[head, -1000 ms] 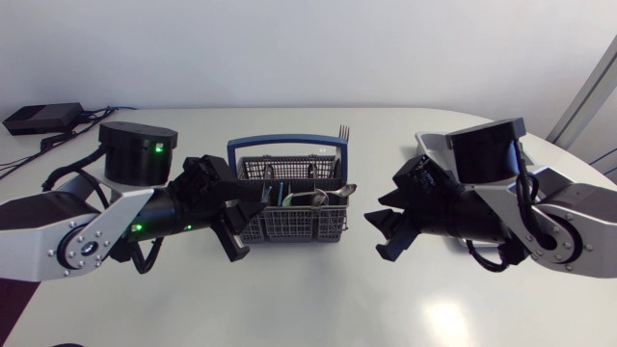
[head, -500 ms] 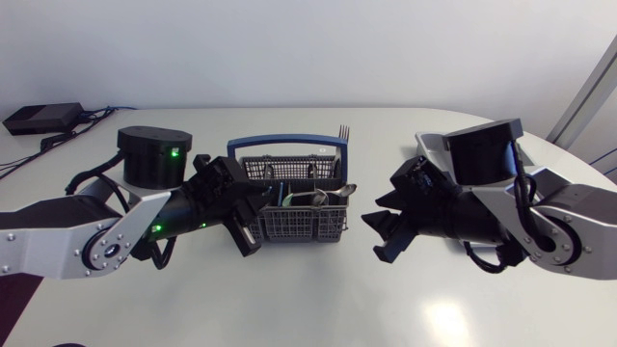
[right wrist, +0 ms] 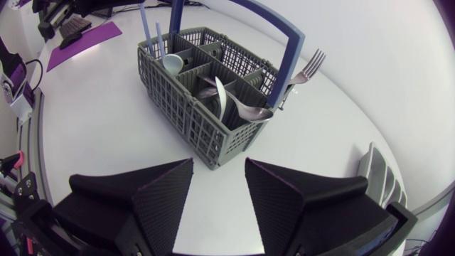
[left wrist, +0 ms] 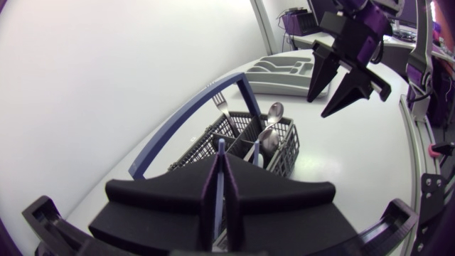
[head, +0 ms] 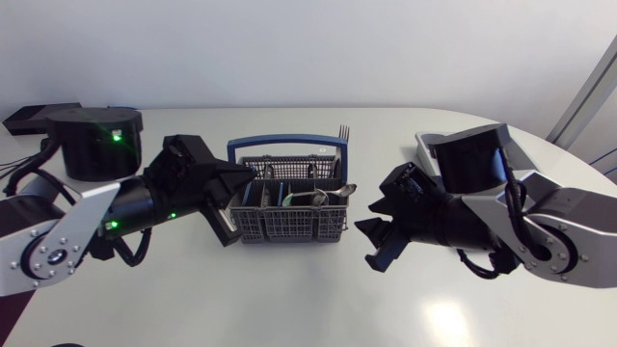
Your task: Unload the cutlery basket into the drawer organizer.
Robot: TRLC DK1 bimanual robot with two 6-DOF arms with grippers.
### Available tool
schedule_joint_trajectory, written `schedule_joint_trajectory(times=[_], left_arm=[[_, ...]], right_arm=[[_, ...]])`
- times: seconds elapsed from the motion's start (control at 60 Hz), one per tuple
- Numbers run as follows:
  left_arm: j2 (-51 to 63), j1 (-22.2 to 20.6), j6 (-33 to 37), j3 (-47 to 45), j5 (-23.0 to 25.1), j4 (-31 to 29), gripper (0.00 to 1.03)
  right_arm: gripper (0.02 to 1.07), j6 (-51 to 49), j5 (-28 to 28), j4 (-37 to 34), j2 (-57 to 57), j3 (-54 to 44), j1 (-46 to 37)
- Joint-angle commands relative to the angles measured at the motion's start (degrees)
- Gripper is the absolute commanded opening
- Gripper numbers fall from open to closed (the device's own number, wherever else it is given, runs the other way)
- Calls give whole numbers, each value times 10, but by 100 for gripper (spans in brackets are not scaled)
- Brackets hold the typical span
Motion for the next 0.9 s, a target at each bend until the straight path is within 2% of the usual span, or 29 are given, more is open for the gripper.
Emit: schedule_joint_trajectory(times=[0.0,0.133,0.317,0.567,0.75,0.883], left_arm=[[-32,21,-38,23,36,-29,4],[-68,50,-98,65,101,-79,4],[-125,53,-160,104,122,-119,4],[-164,22,-221,141,134,-160,4],[-128,-25,-232,125,134,-151,4],[-78,-44,-249,140,135,-150,4]], right_arm=[[57,15,6,-9,-8,-3,10],[57,21,11,-20,-22,0,22],[57,23,15,-36,-53,4,38],[57,29,-1,-69,-108,24,60],[57,39,-29,-89,-128,45,75],[57,51,-66,-93,-122,61,75]])
